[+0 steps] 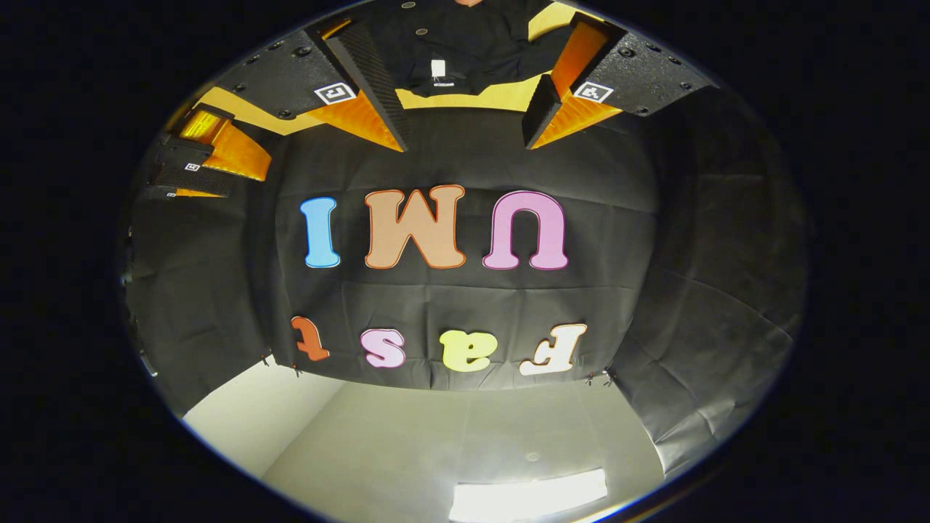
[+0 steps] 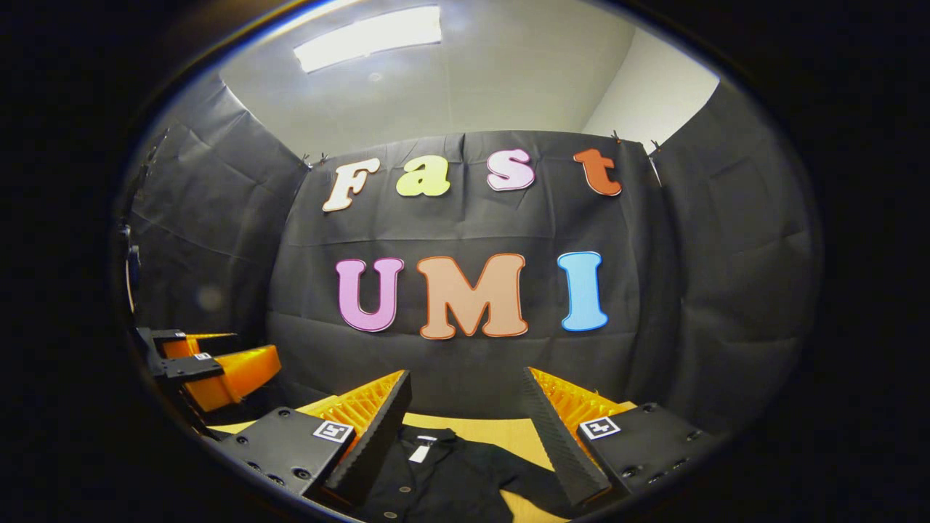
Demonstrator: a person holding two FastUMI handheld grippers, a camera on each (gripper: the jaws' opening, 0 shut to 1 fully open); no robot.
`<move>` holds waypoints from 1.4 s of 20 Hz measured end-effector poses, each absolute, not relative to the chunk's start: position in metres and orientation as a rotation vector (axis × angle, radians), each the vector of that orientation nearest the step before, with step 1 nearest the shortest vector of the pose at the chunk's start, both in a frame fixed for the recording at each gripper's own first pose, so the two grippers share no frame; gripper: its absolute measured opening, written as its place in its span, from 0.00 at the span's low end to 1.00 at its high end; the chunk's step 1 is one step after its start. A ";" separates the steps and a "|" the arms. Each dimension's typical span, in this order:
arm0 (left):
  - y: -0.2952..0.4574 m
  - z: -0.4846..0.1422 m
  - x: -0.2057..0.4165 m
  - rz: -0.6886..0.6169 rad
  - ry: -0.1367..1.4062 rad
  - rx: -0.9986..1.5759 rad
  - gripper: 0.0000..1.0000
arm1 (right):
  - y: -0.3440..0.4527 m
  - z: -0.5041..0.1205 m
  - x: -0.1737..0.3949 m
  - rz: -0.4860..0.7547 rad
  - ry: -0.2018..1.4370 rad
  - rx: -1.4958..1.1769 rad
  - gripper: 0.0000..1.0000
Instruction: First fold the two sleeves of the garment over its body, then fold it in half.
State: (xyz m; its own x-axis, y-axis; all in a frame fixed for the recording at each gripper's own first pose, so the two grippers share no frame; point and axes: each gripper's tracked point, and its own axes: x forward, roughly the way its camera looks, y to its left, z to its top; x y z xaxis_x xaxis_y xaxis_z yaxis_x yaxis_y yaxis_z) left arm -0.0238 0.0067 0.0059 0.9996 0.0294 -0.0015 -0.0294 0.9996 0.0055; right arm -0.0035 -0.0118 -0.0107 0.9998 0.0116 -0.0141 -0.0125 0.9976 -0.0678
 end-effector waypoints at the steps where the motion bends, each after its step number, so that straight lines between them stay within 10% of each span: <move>1: 0.006 0.006 -0.025 0.032 0.002 0.005 0.92 | -0.020 -0.013 -0.002 -0.001 0.018 -0.075 0.96; 28: -0.047 -0.016 -0.014 0.069 0.059 0.026 0.92 | -0.285 -0.245 -0.026 -0.278 0.656 -0.232 0.98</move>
